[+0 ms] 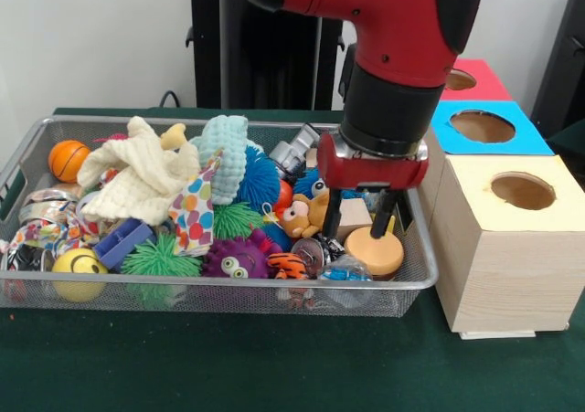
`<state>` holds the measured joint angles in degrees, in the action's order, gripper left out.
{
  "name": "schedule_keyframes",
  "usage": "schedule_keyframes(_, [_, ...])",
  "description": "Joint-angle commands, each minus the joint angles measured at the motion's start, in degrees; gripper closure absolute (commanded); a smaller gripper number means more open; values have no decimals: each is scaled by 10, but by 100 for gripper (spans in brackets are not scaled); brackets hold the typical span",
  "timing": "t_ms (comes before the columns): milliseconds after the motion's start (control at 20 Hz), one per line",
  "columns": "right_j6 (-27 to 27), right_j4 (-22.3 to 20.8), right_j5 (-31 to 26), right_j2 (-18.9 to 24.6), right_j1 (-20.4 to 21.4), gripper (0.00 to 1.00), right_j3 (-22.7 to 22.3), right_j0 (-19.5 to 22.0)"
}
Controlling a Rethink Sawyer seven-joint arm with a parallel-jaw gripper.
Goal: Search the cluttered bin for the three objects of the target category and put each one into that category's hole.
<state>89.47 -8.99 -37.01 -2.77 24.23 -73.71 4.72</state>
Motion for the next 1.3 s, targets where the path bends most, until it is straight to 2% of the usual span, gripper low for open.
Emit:
schedule_keyframes(50, [58, -27, 69, 26, -60, 0, -53, 32])
schedule_keyframes(350, [62, -27, 111, 24, -79, 0, -65, 38])
schedule_keyframes(1050, [83, -11, 139, 30, -90, 0, -92, 35])
schedule_keyframes(1300, [89, -12, 164, 31, -115, 0, -96, 40])
